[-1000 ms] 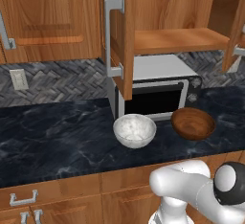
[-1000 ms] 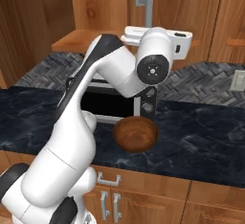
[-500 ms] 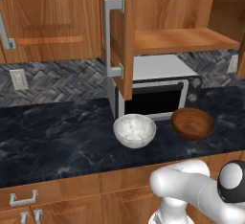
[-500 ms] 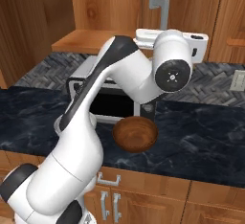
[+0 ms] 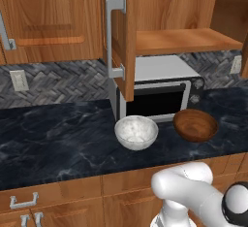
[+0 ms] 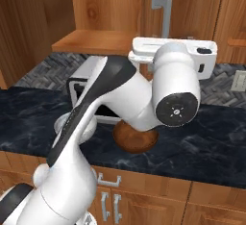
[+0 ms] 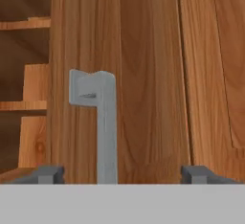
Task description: Open the cabinet. Pick the bowls from the counter and place them in the cabinet. Then close the cabinet.
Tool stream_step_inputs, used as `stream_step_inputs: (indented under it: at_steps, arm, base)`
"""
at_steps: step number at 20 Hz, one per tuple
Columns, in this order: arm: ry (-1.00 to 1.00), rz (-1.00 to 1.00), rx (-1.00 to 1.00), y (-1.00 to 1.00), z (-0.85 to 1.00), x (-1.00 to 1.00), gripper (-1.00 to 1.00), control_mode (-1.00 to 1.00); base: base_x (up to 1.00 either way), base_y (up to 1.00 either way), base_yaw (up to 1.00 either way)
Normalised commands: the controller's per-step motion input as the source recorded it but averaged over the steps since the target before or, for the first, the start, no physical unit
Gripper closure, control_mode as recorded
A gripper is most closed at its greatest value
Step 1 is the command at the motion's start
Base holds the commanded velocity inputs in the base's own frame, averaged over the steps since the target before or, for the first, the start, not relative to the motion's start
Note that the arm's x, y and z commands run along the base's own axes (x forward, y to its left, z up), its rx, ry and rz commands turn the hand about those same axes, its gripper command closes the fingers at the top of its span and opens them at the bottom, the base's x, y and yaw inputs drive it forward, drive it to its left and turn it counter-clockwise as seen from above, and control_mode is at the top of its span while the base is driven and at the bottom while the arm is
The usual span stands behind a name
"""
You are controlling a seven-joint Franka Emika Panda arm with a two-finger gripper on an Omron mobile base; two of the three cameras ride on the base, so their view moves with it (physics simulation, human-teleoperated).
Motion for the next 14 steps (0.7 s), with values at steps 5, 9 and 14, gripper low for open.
stream_step_inputs:
  at_steps: [5, 9, 14]
  arm:
    - [-0.21, -0.01, -0.21, 0.34, 0.15, -0.91, -1.0, -1.0]
    - [0.0, -0.05, -0.35, 0.99, 0.0, -0.27, -1.0, -1.0]
    - [0.0, -0.06, -0.34, 0.95, 0.0, -0.03, -1.0, -1.0]
  base:
    - [0.0, 0.0, 0.0]
    - [0.0, 0.0, 0.0]
    - [0.0, 0.0, 0.0]
